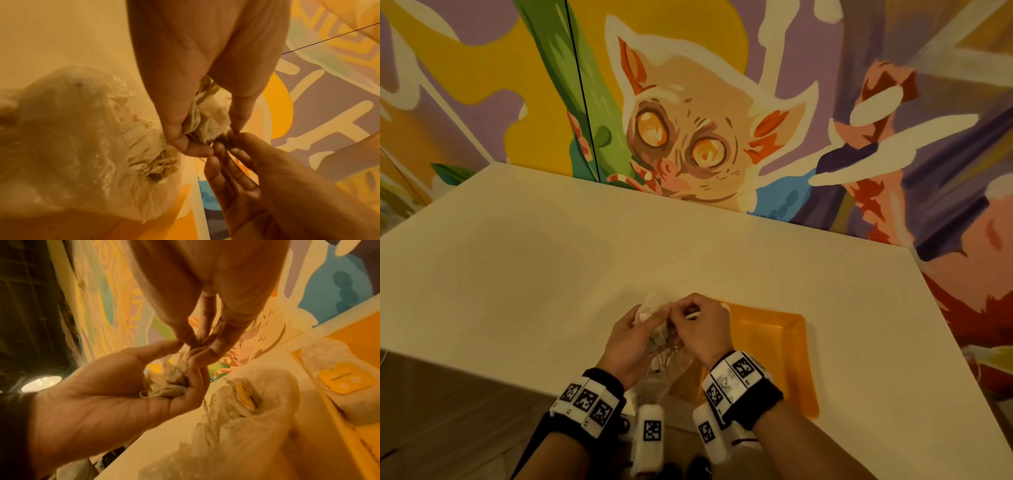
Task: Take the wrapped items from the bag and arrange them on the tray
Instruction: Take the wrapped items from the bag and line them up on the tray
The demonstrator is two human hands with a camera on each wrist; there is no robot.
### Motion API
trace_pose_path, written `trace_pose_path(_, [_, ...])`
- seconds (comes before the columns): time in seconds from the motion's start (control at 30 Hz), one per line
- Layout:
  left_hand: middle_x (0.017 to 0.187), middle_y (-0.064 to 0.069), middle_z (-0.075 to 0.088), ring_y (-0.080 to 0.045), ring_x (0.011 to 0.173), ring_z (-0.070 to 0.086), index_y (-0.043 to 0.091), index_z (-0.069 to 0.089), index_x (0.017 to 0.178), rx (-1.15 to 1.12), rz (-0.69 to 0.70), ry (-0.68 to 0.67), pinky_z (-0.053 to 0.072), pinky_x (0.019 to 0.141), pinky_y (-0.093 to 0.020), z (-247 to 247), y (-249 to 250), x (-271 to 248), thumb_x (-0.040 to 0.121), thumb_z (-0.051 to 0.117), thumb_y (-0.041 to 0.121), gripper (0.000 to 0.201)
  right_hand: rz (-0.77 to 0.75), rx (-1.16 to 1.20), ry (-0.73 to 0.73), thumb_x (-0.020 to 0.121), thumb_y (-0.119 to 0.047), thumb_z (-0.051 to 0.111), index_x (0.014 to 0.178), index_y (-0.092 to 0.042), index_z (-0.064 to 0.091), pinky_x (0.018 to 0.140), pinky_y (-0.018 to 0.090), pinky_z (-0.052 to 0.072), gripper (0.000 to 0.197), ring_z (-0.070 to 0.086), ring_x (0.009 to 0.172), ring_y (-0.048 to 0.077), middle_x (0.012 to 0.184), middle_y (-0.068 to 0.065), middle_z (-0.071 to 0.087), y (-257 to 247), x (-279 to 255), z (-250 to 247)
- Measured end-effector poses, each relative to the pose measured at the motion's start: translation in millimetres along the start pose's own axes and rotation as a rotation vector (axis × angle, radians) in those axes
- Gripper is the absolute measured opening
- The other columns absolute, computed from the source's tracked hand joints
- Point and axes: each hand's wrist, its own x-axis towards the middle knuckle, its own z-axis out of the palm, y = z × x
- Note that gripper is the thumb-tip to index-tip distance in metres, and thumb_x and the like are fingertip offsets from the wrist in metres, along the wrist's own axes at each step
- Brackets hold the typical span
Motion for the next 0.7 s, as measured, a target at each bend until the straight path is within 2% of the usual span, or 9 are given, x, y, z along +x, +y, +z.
trace_pose_path(0.07, [0.113, -0.027, 0.065, -0.034, 0.091, 0.066, 0.001, 0.061, 0.116, -0.008, -0.015, 0.035, 0.053, 0.083, -0.044, -2, 0, 2, 0.091, 0.059, 0.004, 0.025, 0.058, 0.053, 0.031, 0.087, -0.032, 0.068, 0.077, -0.018, 0.068, 0.067, 0.032, 0.059, 0.017, 0.069, 0.065, 0.012, 0.074, -0.006, 0.070, 1, 2, 0])
trace_pose_path(0.17, [0.107, -0.025, 0.068, -0.033, 0.088, 0.066, 0.008, 0.065, 0.108, 0.009, -0.031, 0.076, 0.052, 0.081, -0.043, -6, 3, 3, 0.092, 0.056, 0.002, 0.019, 0.179, 0.262, -0.005, 0.091, -0.023, 0.065, 0.087, -0.011, 0.062, 0.062, 0.036, 0.061, 0.013, 0.071, 0.060, 0.020, 0.074, 0.005, 0.072, -1, 1, -5])
trace_pose_path(0.27, [0.096, -0.013, 0.071, -0.025, 0.081, 0.066, 0.011, 0.067, 0.103, 0.035, -0.003, 0.091, 0.052, 0.066, -0.034, -5, 6, 1, 0.091, 0.064, 0.014, 0.013, 0.220, 0.363, -0.048, 0.093, -0.016, 0.063, 0.094, -0.010, 0.058, 0.067, 0.046, 0.061, 0.008, 0.072, 0.063, 0.031, 0.084, 0.013, 0.071, 1, 1, -9])
trace_pose_path(0.37, [0.086, -0.008, 0.070, -0.023, 0.076, 0.064, 0.014, 0.069, 0.097, 0.133, 0.043, 0.061, 0.048, 0.060, -0.031, 0, 8, 0, 0.085, 0.072, 0.026, 0.017, 0.200, 0.324, -0.100, 0.091, -0.016, 0.064, 0.091, -0.016, 0.060, 0.070, 0.050, 0.060, 0.005, 0.072, 0.070, 0.034, 0.091, 0.014, 0.069, 6, 2, -10])
trace_pose_path(0.47, [0.074, -0.006, 0.066, -0.016, 0.062, 0.058, 0.015, 0.071, 0.086, 0.267, 0.128, 0.067, 0.042, 0.054, -0.028, 4, 8, 2, 0.086, 0.071, 0.025, 0.010, 0.170, 0.301, -0.177, 0.092, -0.015, 0.064, 0.090, -0.015, 0.060, 0.065, 0.036, 0.060, 0.005, 0.071, 0.071, 0.025, 0.089, 0.011, 0.068, 7, 1, -13])
trace_pose_path(0.53, [0.064, 0.002, 0.063, -0.009, 0.052, 0.056, 0.016, 0.073, 0.084, 0.371, 0.195, 0.119, 0.040, 0.051, -0.027, 6, 10, 4, 0.089, 0.068, 0.023, 0.010, 0.109, 0.213, -0.179, 0.091, -0.018, 0.065, 0.091, -0.014, 0.061, 0.062, 0.019, 0.054, 0.006, 0.067, 0.072, 0.012, 0.086, 0.003, 0.066, 7, 1, -16])
trace_pose_path(0.57, [0.059, 0.007, 0.062, -0.006, 0.048, 0.055, 0.016, 0.074, 0.086, 0.417, 0.230, 0.132, 0.040, 0.048, -0.025, 7, 11, 5, 0.091, 0.067, 0.021, 0.010, 0.074, 0.170, -0.173, 0.090, -0.021, 0.066, 0.090, -0.016, 0.061, 0.063, 0.017, 0.053, 0.007, 0.066, 0.074, 0.009, 0.084, -0.001, 0.065, 8, 1, -17])
trace_pose_path(0.63, [0.056, 0.014, 0.062, -0.001, 0.050, 0.054, 0.017, 0.075, 0.087, 0.523, 0.300, 0.107, 0.041, 0.048, -0.019, 8, 13, 7, 0.091, 0.065, 0.019, 0.011, 0.045, 0.143, -0.161, 0.089, -0.027, 0.068, 0.081, -0.022, 0.061, 0.070, 0.030, 0.057, 0.011, 0.067, 0.078, 0.015, 0.080, -0.002, 0.066, 12, 3, -18])
trace_pose_path(0.7, [0.066, 0.013, 0.068, -0.005, 0.061, 0.059, 0.020, 0.076, 0.086, 0.649, 0.361, 0.114, 0.046, 0.059, -0.021, 6, 12, 11, 0.088, 0.070, 0.022, 0.007, 0.085, 0.129, -0.132, 0.088, -0.029, 0.069, 0.077, -0.026, 0.061, 0.073, 0.044, 0.059, 0.014, 0.068, 0.080, 0.022, 0.079, -0.001, 0.066, 15, 5, -17])
